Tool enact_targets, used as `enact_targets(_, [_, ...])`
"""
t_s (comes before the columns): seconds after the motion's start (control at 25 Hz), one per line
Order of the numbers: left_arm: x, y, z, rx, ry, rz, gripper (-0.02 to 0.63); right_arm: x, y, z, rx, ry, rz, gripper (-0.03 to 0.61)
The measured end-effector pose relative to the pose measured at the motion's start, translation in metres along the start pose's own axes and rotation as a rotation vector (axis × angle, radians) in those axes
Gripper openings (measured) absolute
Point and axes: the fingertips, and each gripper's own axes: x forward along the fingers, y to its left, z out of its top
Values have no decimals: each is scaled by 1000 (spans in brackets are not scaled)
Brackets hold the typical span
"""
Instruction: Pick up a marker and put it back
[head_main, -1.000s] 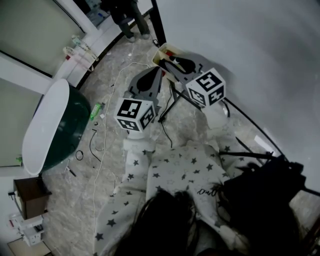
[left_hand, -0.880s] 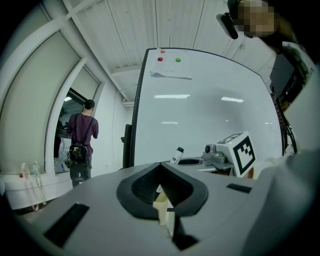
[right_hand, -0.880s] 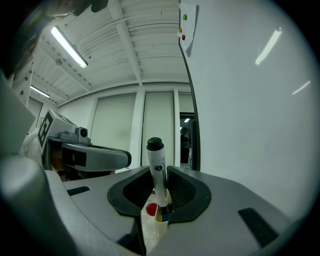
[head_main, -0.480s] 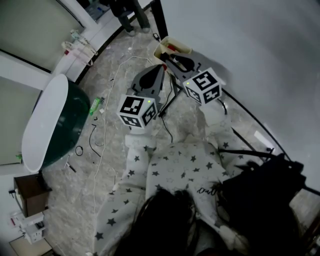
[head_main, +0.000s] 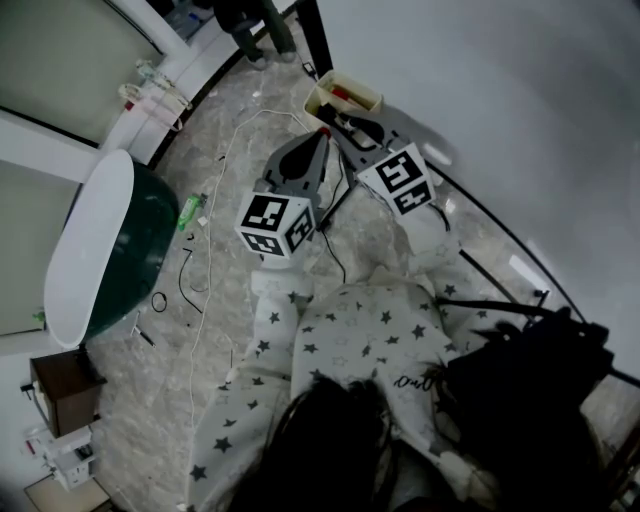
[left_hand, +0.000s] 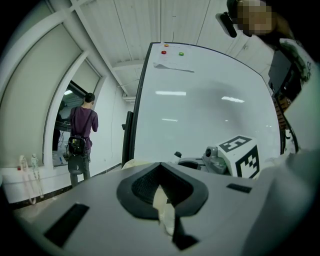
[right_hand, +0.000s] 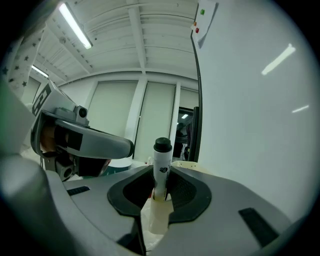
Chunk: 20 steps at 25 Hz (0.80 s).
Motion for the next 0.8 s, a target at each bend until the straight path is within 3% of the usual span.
enact_targets(0.4, [-1, 0, -4, -10, 6, 1, 0, -5, -2, 5, 8, -36, -29, 83])
enact_targets(0.8, [-5, 2, 11, -18, -38, -7, 0, -35, -2, 63, 72, -230, 6, 84])
